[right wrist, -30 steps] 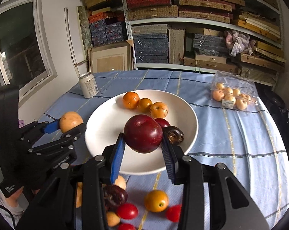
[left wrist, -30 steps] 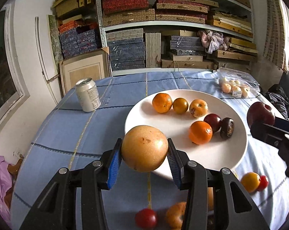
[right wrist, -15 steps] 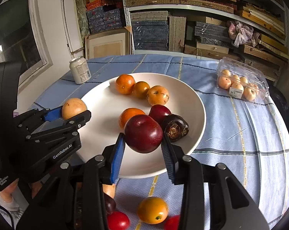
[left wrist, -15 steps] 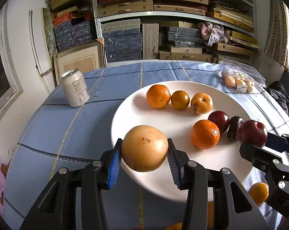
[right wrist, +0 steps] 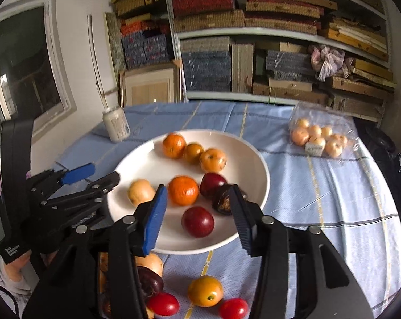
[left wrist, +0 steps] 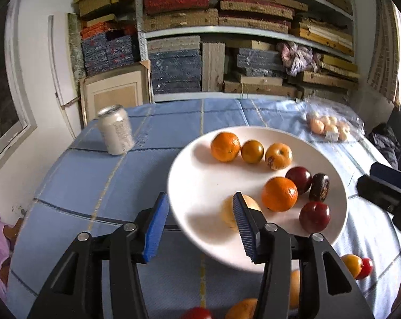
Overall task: Organize fruits
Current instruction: 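Withdraw both open tools from the plate back to the fruit pile, then grasp a striped pale fruit with the left tool while the right tool grasps a red tomato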
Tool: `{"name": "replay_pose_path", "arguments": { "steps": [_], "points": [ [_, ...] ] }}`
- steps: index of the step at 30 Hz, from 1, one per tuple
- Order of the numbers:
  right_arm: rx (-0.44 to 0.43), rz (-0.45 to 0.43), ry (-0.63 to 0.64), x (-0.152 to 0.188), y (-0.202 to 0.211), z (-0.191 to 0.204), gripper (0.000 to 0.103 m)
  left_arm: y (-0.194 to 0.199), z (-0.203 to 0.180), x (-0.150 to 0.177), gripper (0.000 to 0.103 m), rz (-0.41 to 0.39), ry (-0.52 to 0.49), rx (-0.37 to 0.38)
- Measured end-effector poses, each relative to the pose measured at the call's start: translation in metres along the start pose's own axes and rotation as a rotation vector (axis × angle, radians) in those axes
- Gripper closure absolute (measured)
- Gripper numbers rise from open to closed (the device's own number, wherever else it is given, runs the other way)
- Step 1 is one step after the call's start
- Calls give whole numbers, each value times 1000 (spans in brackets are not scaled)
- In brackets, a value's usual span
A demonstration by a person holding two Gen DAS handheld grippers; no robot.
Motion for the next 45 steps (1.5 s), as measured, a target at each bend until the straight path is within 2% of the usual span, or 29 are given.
{"name": "replay_pose_path", "arguments": {
  "steps": [3,6,11,13,17,23,27,37,45],
  "points": [
    [9,-43,-12,-1,22,-4,46,20,14,7,46,-11,36,-3],
    [-1,-49,-40,10,35,-10,46,37,28,27,44,-5,60,-19],
    [8,-45,-103,47,54,-28,45,59,35,67,41,23,78,-18],
    [19,-34,-128,65,61,-35,45,68,34,83,37,24,80,-14],
    [38,-36,-163,89,75,-47,39,77,24,110,36,33,73,37],
    [50,-51,-181,104,89,-54,33,84,0,121,36,21,-1,60],
    [48,-47,-176,105,89,-55,33,76,-12,128,36,46,-46,63],
    [49,-30,-147,104,82,-43,28,56,-25,131,36,101,-77,100],
    [59,-4,-143,108,78,-43,28,50,-22,132,34,128,-58,117]
  ]
}}
Point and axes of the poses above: each gripper's, at about its wrist camera, not at the fingertips, and y roughly against the way its jaws point, z to its left, x to its underside, the point moved 9 cm from there along -y, roughly the way its jaws point, and after that the axes turned 5 degrees about z, right-handed, at the moved point
